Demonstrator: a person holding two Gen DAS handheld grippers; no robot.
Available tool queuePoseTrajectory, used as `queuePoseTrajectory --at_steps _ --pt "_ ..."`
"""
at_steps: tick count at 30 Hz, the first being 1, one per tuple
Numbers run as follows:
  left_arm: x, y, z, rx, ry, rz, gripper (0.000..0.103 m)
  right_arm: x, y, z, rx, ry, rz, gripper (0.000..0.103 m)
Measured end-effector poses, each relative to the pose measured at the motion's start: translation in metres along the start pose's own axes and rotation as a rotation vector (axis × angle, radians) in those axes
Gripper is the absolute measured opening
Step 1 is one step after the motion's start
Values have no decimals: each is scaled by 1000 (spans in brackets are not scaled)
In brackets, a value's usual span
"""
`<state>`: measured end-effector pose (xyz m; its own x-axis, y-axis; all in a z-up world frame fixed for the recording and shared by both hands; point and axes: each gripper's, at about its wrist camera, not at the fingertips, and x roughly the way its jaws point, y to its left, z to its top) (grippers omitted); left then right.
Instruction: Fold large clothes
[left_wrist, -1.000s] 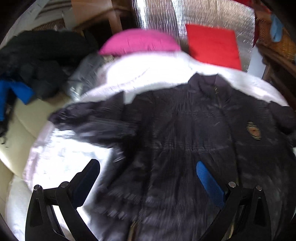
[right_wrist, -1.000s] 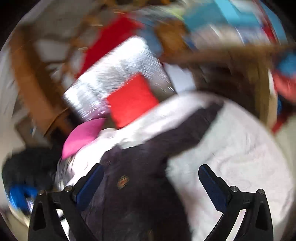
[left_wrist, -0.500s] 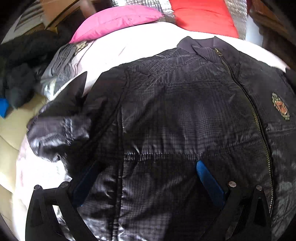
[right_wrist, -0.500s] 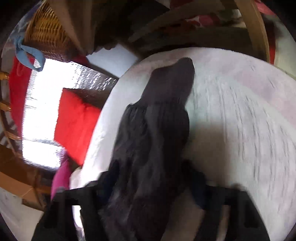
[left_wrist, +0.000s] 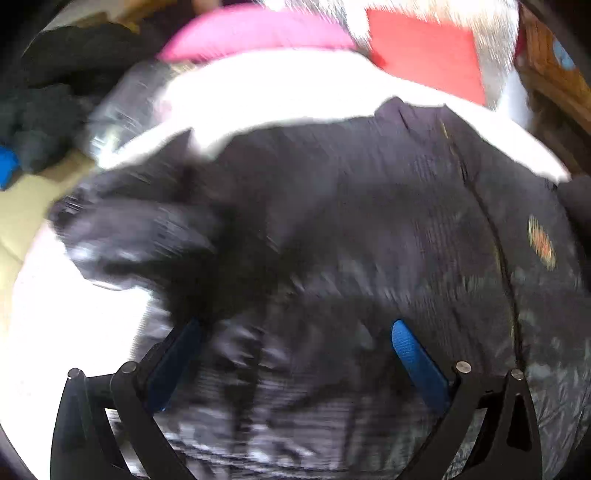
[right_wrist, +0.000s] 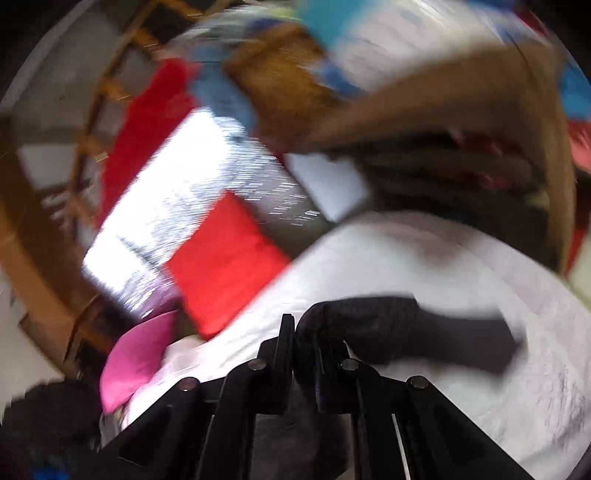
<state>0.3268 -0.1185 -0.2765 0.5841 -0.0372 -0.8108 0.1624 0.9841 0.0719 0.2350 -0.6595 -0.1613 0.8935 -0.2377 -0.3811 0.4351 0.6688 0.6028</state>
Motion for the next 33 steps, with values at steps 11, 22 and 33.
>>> queuePoseTrajectory --at_steps 11,22,33 --pt "-64 109 -4 -194 -185 171 103 -25 232 -132 -243 232 294 11" --pt "-71 146 -10 -315 -262 136 103 8 248 -264 -94 731 497 90" --pt "-79 32 0 -83 -358 -70 103 -27 103 -188 -48 547 334 90"
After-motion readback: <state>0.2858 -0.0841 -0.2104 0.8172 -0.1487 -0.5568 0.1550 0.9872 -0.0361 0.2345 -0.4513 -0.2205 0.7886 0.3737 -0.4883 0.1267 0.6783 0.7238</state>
